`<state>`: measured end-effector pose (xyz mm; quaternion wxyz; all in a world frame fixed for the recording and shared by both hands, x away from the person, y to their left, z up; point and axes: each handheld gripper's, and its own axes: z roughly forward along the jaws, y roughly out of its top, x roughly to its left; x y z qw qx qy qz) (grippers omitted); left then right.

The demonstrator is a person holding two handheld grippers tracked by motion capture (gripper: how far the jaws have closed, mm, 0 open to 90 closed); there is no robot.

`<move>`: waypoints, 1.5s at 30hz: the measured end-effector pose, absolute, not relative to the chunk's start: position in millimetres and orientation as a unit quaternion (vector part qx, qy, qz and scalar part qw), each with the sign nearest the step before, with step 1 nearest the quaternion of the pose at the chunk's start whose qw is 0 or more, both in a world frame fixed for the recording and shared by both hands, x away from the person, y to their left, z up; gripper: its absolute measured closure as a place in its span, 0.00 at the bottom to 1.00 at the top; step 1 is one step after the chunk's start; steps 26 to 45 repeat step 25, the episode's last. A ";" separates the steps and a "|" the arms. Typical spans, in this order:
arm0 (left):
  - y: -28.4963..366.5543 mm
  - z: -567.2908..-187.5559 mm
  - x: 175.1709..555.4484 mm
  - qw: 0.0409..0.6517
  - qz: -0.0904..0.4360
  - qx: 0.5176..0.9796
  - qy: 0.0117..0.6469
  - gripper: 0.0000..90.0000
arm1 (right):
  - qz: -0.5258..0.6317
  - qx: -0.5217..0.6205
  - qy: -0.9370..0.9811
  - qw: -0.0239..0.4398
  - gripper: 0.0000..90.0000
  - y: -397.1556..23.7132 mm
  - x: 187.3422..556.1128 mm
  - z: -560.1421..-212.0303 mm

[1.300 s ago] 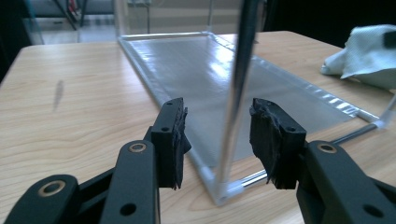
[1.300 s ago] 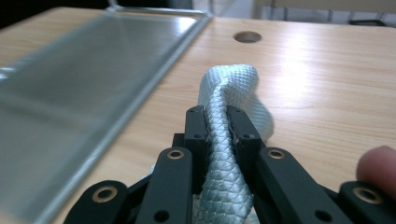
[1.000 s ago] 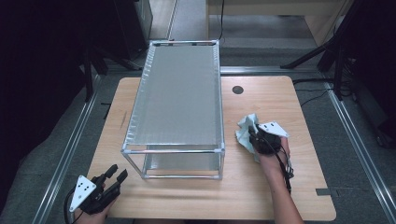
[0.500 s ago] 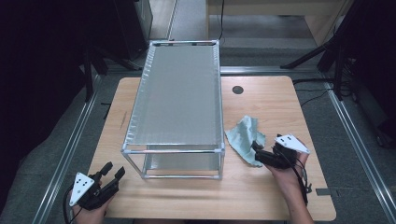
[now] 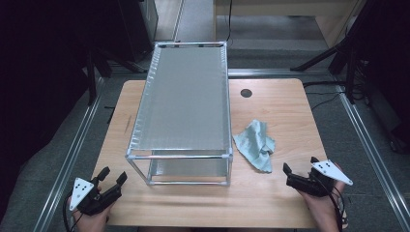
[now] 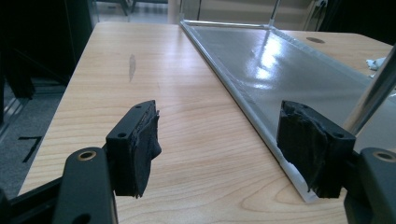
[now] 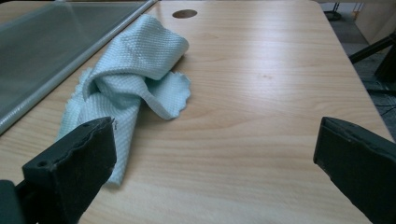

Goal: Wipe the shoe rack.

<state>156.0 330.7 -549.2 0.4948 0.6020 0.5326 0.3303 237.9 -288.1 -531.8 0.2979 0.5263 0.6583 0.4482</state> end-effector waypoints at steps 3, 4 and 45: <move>331.8 -550.6 158.1 0.493 0.325 0.600 0.539 0.28 | 0.448 0.532 0.653 0.301 0.00 -296.4 229.6 -534.4; 332.1 -550.9 158.7 0.492 0.325 0.599 0.542 0.27 | 0.447 0.533 0.652 0.302 0.00 -299.2 227.3 -535.4; 327.1 -550.7 163.3 0.460 0.335 0.597 0.566 0.03 | 0.447 0.563 0.626 0.302 0.00 -338.8 203.4 -546.5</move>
